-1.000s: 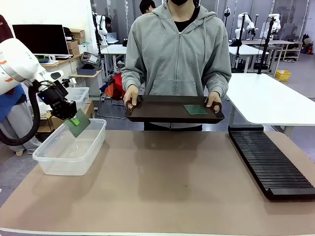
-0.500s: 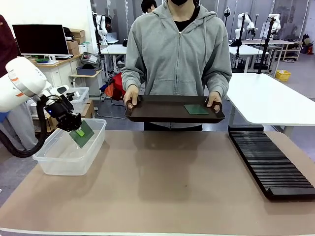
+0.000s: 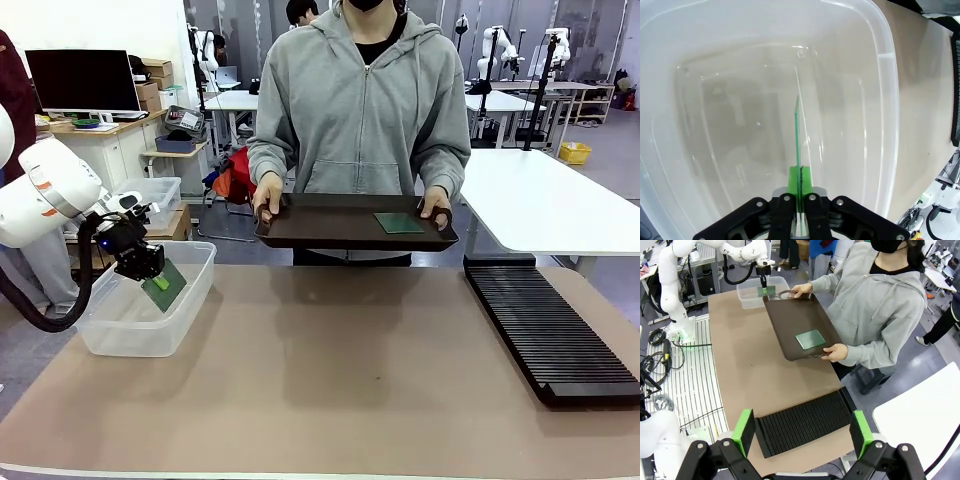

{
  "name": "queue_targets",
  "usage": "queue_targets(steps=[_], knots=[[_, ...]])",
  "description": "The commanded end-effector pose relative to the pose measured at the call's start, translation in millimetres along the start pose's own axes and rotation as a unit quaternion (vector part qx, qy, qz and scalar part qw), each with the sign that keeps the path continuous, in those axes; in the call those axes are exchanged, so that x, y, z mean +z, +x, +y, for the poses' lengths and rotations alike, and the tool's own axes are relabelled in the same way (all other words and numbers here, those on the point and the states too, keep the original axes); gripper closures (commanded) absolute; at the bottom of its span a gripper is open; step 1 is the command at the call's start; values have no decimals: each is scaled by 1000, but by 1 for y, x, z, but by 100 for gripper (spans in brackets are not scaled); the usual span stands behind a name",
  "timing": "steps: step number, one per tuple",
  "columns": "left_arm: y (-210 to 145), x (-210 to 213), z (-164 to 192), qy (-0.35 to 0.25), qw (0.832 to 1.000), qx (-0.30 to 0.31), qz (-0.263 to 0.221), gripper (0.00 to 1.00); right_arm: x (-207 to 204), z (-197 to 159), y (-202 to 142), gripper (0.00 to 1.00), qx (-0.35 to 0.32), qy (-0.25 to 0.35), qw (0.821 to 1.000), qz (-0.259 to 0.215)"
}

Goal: Sort PCBs into racks and boxes based on the side picked up.
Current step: If the short side of the Blank PCB is picked up, insert it into the PCB Rack ; if the long side is picked up, place it in the Organizing box.

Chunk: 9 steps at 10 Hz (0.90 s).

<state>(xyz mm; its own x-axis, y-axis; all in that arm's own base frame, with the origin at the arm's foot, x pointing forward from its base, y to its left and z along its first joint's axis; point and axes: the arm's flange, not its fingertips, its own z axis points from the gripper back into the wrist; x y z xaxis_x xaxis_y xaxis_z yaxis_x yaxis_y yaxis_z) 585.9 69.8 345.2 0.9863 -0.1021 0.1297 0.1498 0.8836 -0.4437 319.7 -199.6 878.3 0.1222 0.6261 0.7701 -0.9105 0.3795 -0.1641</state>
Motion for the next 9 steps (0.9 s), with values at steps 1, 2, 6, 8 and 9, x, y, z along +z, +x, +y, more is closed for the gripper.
queue_targets(steps=[1,2,6,8,9], knots=[[4,-9,5,-12,1000,9,-18,97,0,3,0,0,7,6,1000,-7],[4,-12,7,-16,1000,10,-17,97,0,3,0,0,7,6,1000,-7],[6,-10,7,-5,1000,5,-19,77,0,3,0,0,7,6,1000,-7],[7,0,5,2,1000,1,-31,57,0,3,0,0,7,6,1000,-7],[6,3,6,7,999,0,-37,40,0,3,0,0,7,6,1000,-7]])
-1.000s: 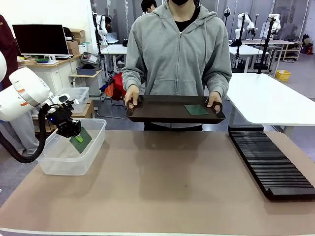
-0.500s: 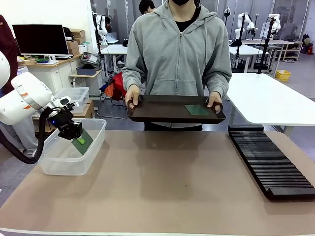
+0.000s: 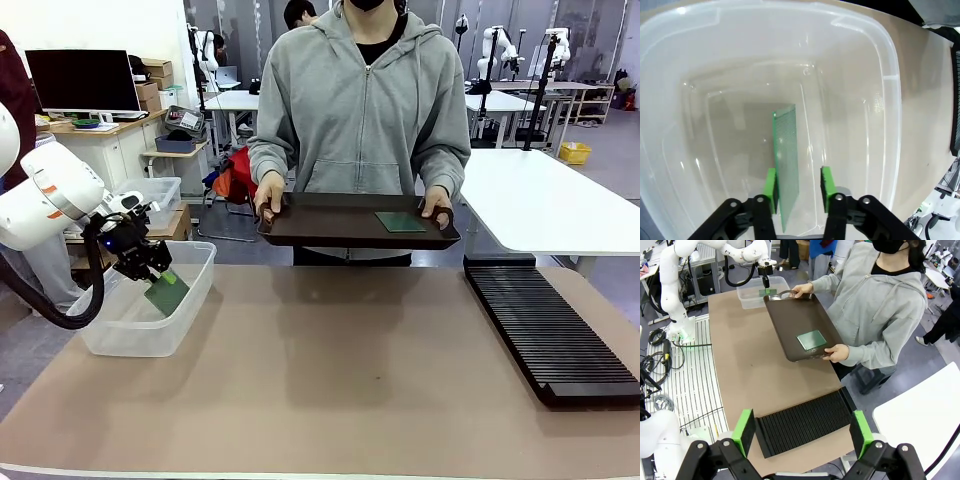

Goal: Sort PCBs into racks and boxes based on the side picked up.
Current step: If the short side of the Blank PCB is picked up, insert it into the PCB Rack ; if the long side is picked up, place it in the Organizing box.

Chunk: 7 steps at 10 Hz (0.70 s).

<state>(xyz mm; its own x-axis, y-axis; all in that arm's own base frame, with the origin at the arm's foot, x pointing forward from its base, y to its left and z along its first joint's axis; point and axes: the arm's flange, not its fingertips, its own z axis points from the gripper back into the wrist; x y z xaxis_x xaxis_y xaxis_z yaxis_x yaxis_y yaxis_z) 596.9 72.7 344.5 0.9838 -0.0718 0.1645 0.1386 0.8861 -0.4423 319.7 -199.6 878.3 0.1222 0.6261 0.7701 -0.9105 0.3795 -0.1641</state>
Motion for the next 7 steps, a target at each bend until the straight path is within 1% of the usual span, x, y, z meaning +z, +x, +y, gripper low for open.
queue_targets(steps=[1,2,3,5,6,7], knots=[[-5,10,0,17,1000,-3,-25,37,0,3,0,0,7,6,1000,-7],[-6,17,1,29,999,-2,-38,20,0,3,0,0,7,6,1000,-7],[-6,25,0,32,998,-3,-45,18,0,3,0,0,7,6,1000,-7],[-7,28,-14,14,999,-24,-37,18,0,3,0,0,7,6,1000,-7],[4,28,-2,21,999,-5,-38,18,0,3,0,0,7,6,1000,-7],[4,28,-2,21,999,-5,-38,18,0,3,0,0,7,6,1000,-7]])
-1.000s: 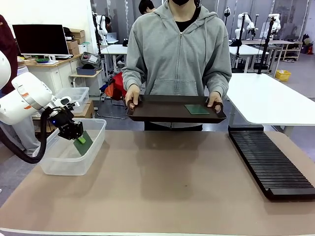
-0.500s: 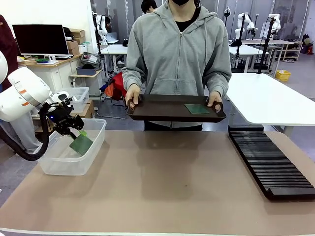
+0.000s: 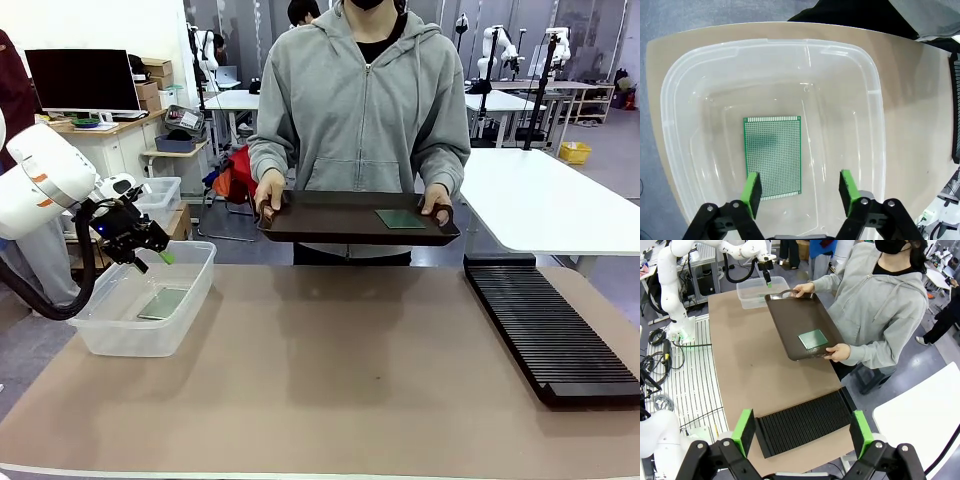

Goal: Sort PCBs into racks and boxes based on the side picked up.
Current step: If the short side of the Blank PCB is picked up, insert it into the PCB Rack ; if the long side is picked up, place it in the Organizing box, then pick up the Blank PCB handed by the Human.

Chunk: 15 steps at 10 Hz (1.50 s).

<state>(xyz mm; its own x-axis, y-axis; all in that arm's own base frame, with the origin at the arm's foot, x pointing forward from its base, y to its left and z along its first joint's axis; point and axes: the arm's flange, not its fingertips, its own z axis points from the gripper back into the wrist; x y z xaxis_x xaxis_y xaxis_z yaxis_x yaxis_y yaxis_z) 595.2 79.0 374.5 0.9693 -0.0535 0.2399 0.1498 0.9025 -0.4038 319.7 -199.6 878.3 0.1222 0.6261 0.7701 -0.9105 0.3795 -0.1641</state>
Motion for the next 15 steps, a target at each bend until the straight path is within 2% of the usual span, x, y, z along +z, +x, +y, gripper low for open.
queue_targets(steps=[1,12,13,15], knots=[[1,-2,6,1,1000,4,0,18,0,3,0,0,7,6,1000,-7],[0,-3,3,0,1000,2,2,17,0,3,0,0,7,6,1000,-7],[-3,14,-1,12,1000,-15,12,17,0,3,0,0,7,6,1000,-7],[-1,29,-2,-7,1000,-18,16,17,0,3,0,0,7,6,1000,-7]])
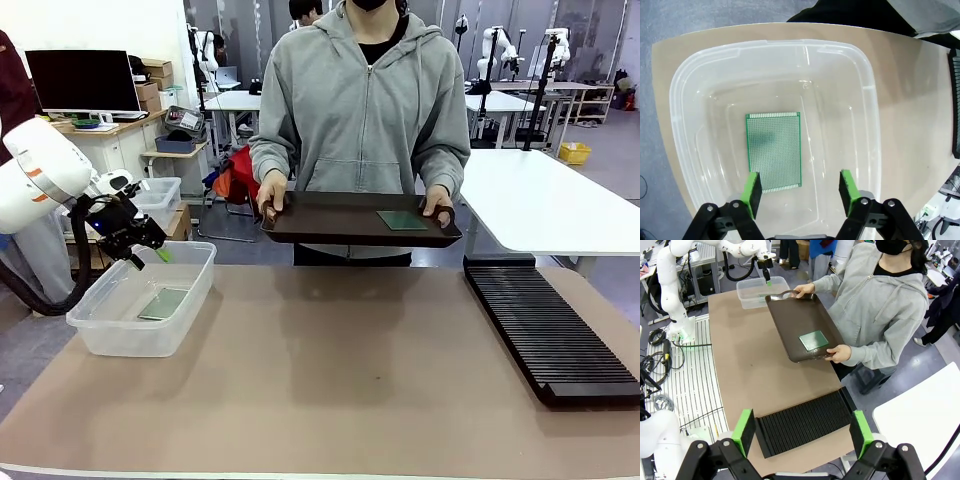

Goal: Sort PCBs into racks and boxes based on the side picked up.
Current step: Pick up the Blank PCB handed by the Human.

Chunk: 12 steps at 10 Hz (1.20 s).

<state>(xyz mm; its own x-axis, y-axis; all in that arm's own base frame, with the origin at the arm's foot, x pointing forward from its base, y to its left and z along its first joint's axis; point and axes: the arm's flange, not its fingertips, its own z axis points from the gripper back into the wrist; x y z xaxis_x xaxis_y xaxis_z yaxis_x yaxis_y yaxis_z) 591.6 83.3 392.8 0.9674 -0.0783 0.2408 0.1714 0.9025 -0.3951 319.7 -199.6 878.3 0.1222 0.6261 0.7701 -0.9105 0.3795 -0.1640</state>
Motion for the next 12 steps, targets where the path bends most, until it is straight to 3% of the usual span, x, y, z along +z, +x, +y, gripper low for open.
queue_targets(steps=[1,3,6,8,12], knots=[[0,13,3,-1,1000,-12,6,17,0,3,0,0,7,6,1000,-7],[2,34,-7,-30,996,-77,29,17,0,3,0,0,7,6,1000,-7],[20,119,-44,-33,976,-212,38,17,0,3,0,0,7,6,1000,-7],[10,163,-65,-47,963,-264,12,17,0,3,0,0,7,6,1000,-7],[-19,239,-98,-63,920,-382,-56,17,0,3,0,0,7,6,1000,-7]])
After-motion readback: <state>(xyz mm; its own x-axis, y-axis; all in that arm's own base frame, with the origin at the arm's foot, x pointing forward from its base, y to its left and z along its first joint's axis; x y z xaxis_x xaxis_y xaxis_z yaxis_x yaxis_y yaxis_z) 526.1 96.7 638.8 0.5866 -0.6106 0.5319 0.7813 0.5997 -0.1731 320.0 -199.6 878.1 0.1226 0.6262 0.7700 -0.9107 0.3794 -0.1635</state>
